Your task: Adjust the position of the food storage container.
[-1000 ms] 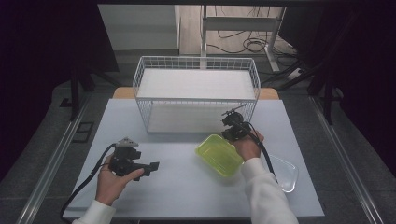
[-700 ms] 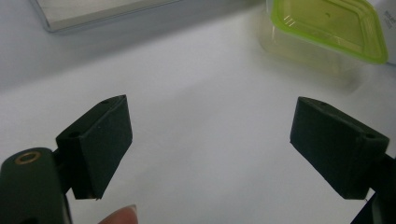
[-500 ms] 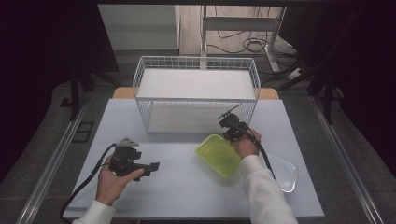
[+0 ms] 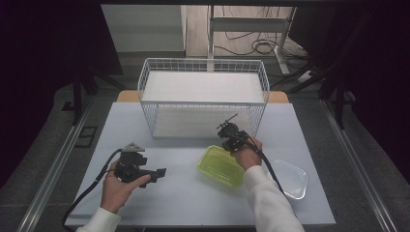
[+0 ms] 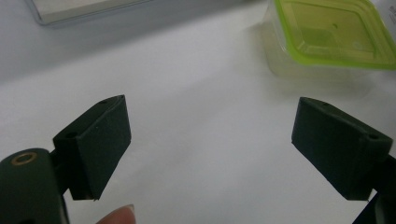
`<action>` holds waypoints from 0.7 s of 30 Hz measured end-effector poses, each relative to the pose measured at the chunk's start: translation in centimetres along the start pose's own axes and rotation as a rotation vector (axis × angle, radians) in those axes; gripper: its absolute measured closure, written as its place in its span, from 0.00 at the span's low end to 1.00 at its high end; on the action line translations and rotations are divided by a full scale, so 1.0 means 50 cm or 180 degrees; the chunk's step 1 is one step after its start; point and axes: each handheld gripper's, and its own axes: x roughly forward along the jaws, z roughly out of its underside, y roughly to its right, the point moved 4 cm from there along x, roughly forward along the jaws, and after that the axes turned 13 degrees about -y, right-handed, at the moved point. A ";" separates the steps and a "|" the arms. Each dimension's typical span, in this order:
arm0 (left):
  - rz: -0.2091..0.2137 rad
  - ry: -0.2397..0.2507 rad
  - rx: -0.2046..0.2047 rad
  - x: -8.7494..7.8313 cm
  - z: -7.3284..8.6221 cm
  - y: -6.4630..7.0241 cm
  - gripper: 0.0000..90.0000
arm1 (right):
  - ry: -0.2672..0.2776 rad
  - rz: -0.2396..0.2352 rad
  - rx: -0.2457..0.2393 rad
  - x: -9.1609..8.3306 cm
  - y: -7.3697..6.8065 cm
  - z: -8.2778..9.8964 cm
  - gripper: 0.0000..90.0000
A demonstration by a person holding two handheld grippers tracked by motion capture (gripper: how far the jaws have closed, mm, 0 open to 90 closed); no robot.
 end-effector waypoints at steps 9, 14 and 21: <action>0.0011 -0.0062 0.0037 0.007 0.002 0.003 0.13 | 0.0063 -0.0253 -0.0247 0.000 -0.070 -0.013 0.99; -0.0002 -0.0084 0.0060 0.010 0.003 0.003 0.13 | 0.0060 -0.0332 -0.0371 0.002 -0.102 -0.018 0.99; -0.0002 -0.0089 0.0056 0.010 0.005 0.003 0.13 | 0.0231 -0.0280 -0.0262 -0.034 -0.079 -0.002 0.99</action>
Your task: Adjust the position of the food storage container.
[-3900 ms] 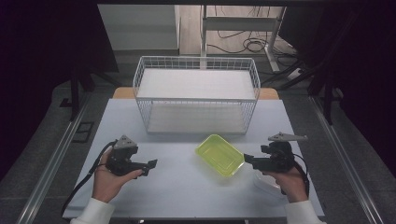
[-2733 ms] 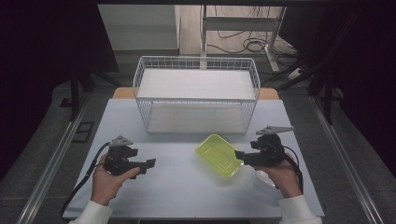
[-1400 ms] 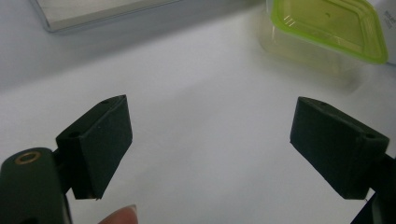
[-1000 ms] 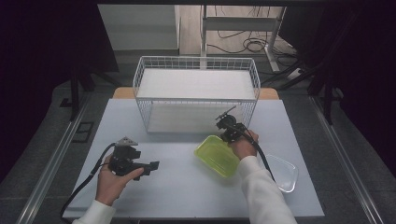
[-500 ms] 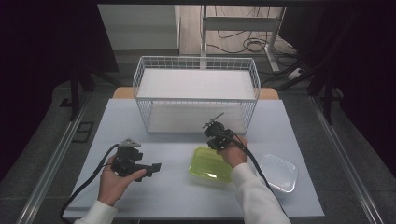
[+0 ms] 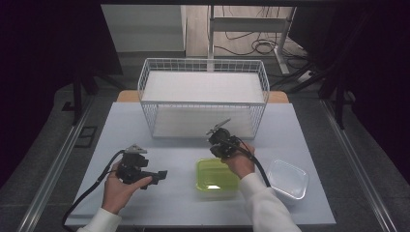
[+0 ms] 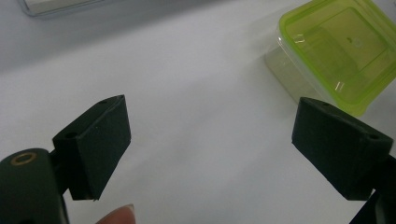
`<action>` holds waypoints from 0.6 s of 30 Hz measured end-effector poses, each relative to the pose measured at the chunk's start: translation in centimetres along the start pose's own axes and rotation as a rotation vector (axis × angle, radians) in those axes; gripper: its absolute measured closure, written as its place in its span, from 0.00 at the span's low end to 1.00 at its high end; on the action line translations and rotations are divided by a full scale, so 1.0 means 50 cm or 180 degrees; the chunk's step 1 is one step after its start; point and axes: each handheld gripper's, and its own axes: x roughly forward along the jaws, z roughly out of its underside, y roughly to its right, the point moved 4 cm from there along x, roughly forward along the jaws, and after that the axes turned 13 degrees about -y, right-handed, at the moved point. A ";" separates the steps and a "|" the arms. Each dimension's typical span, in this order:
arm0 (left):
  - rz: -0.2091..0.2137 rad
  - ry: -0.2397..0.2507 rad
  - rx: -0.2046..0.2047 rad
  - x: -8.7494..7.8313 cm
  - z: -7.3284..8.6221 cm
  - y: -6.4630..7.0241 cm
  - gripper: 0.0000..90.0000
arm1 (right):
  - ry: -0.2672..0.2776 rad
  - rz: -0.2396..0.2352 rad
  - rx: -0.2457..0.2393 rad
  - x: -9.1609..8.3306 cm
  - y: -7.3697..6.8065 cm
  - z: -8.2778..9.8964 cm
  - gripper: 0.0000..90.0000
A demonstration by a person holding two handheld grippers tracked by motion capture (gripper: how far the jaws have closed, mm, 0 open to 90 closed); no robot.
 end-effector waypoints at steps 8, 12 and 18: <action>0.0009 -0.0010 -0.0008 0.001 0.001 0.001 0.13 | -0.0054 0.0118 0.0247 -0.057 0.049 0.101 0.99; 0.0043 -0.0007 -0.0019 0.001 0.001 0.003 0.13 | -0.0179 0.0081 0.0308 -0.061 0.059 0.157 0.99; 0.0050 -0.0047 -0.0028 0.007 0.001 0.004 0.13 | -0.0307 0.0171 0.0375 -0.056 0.066 0.213 0.99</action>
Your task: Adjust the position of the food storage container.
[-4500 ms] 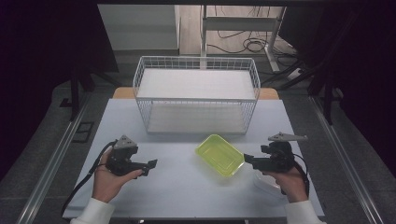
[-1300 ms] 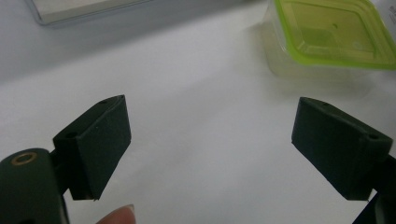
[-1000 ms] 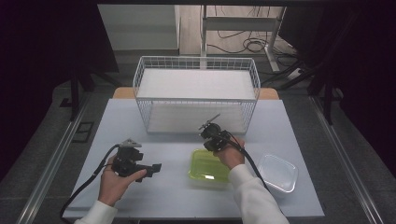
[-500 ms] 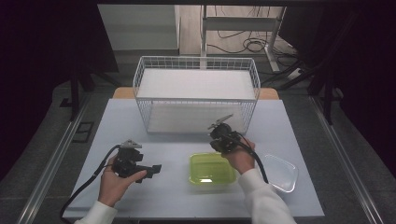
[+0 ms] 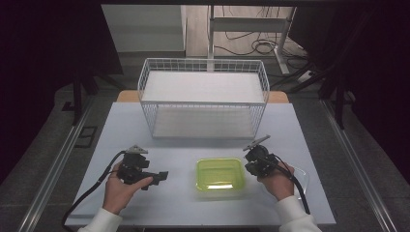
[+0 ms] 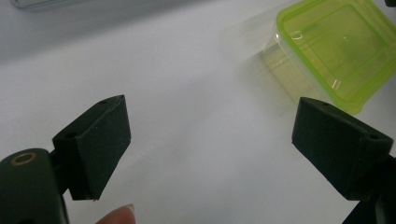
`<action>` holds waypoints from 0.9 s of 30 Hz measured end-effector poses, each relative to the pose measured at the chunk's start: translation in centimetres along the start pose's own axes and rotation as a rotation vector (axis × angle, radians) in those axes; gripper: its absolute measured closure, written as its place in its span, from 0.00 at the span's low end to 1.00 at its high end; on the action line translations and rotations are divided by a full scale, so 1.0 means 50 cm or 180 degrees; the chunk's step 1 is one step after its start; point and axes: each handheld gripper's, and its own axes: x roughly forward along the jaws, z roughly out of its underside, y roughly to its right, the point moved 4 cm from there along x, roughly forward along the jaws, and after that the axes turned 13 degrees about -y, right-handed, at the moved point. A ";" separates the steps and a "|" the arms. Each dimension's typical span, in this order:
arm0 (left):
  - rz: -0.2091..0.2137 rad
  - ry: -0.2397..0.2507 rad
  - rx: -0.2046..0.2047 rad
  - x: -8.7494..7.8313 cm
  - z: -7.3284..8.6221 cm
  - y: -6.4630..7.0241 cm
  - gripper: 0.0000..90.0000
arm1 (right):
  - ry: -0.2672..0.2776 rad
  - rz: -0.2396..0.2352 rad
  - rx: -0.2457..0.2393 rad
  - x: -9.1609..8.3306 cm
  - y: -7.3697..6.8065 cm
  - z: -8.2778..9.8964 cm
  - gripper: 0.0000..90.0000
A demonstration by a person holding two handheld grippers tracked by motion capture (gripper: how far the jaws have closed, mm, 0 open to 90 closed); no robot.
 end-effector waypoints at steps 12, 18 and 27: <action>-0.0039 -0.0060 -0.0018 0.006 0.004 0.004 0.13 | -0.0170 0.0145 -0.0051 0.022 -0.021 0.015 0.99; -0.0043 -0.0097 -0.0028 0.009 0.004 0.003 0.13 | -0.0180 0.0043 -0.0060 0.028 -0.032 0.012 0.99; -0.0033 -0.0152 -0.0005 0.014 0.004 0.004 0.12 | -0.0116 0.0013 -0.0149 0.039 -0.066 -0.016 0.99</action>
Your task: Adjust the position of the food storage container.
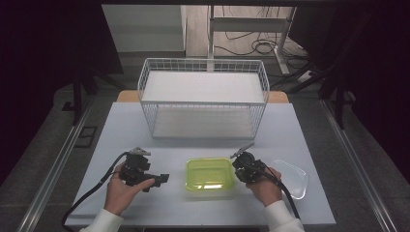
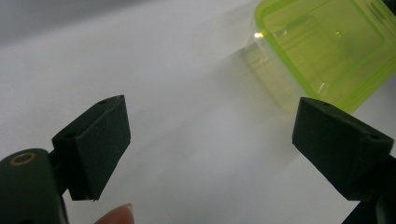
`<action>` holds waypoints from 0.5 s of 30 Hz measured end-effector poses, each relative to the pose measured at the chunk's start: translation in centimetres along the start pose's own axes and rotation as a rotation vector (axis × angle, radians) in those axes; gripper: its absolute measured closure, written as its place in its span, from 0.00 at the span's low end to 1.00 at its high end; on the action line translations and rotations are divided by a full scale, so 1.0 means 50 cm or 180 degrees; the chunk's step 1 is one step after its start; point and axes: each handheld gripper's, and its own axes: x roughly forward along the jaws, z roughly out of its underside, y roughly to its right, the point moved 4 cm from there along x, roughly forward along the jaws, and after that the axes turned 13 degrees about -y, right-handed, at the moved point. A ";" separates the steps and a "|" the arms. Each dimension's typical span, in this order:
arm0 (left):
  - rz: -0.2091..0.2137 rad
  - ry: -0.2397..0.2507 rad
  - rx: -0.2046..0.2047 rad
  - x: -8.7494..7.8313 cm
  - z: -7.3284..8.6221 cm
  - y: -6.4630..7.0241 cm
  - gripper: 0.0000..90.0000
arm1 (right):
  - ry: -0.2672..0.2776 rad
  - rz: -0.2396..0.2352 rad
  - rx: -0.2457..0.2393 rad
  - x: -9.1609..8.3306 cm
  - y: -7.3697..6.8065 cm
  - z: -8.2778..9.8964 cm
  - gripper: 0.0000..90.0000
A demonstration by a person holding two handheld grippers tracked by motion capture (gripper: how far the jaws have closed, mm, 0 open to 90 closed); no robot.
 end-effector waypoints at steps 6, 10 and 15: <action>0.0026 0.0003 0.0001 -0.002 0.000 0.000 0.12 | 0.0078 -0.0032 -0.0082 0.010 -0.033 -0.035 0.99; 0.0013 0.0003 -0.0005 -0.003 0.001 0.000 0.12 | 0.0118 -0.0060 -0.0140 0.014 -0.051 -0.052 0.99; 0.0008 0.0006 -0.0009 -0.004 0.003 0.000 0.12 | 0.0160 -0.0082 -0.0159 0.015 -0.051 -0.055 0.99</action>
